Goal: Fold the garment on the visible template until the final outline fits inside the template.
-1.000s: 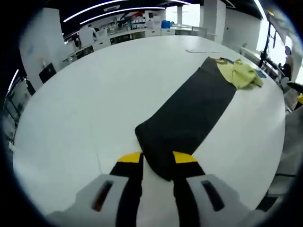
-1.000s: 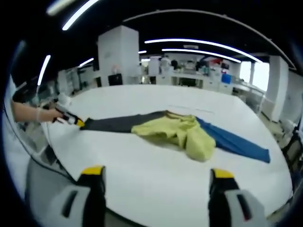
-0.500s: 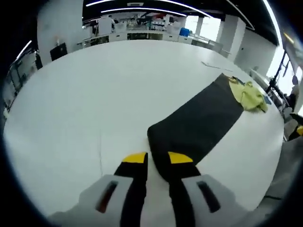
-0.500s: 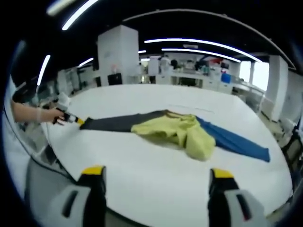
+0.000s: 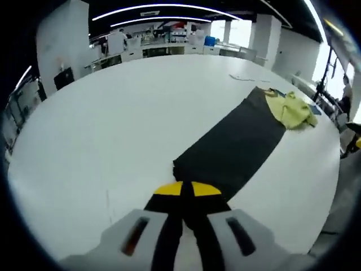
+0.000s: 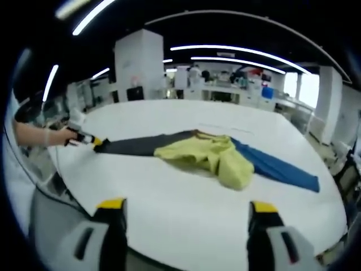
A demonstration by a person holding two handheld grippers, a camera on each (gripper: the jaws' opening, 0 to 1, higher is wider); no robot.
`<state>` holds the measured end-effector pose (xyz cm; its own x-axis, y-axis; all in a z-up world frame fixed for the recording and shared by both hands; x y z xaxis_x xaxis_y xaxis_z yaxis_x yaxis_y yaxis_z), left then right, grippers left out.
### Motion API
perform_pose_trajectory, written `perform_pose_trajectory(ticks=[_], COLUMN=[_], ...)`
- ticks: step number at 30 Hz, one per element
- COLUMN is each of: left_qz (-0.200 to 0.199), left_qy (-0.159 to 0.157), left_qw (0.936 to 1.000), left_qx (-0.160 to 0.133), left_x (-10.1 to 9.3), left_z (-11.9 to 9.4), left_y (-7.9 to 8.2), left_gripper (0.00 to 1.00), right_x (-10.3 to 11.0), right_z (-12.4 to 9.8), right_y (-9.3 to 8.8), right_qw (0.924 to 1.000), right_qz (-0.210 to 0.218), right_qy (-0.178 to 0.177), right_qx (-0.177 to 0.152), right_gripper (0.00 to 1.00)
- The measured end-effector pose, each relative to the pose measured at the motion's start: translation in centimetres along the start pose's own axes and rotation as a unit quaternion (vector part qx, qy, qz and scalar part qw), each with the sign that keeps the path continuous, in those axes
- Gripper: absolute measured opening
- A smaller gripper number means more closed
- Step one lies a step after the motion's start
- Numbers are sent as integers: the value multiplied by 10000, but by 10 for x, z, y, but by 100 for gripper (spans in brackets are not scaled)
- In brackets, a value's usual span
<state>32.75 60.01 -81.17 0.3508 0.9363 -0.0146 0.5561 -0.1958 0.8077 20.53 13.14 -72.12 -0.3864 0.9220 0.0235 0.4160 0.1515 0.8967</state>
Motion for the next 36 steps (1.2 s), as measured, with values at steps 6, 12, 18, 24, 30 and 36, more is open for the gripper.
perform_pose_trajectory(ticks=[6, 12, 18, 24, 30, 36], left_qz=[171, 124, 140, -262, -368, -535], left_qy=[-219, -345, -92, -48, -179, -65], left_qw=[9995, 9993, 9998, 9996, 9992, 9983], left_qx=[124, 112, -114, -78, -35, -201], left_x=[-32, -36, -23, -6, -8, -1], left_z=[6, 0, -12, -12, -5, -5], left_y=[-4, -4, 4, -4, -11, -4], left_gripper=[4, 18, 22, 18, 6, 0], right_x=[3, 1, 0, 7, 9, 7], right_z=[-1, -6, -3, 2, 4, 2], right_y=[-1, -3, -2, -2, -4, -6], right_qw=[10000, 10000, 10000, 10000, 9999, 9999], right_qz=[-60, -9, 1, -39, -60, -46], right_qy=[12, -25, -10, 78, 115, 83], right_qx=[-3, -22, -7, 25, 76, 74], right_gripper=[88, 89, 88, 88, 88, 88])
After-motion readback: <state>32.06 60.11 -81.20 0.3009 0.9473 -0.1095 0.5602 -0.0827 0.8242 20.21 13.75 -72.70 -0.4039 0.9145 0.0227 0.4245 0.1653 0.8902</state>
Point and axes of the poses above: the point that each gripper's makers call its tool centre point, and the gripper's own axes: z roughly forward along the fingers, x roughly to its left, y roughly out of its top, the point moved 2 cm from there along -z, roughly backward along the fingers, and after that the axes turned 8 degrees about -x, right-handed, at the moved point
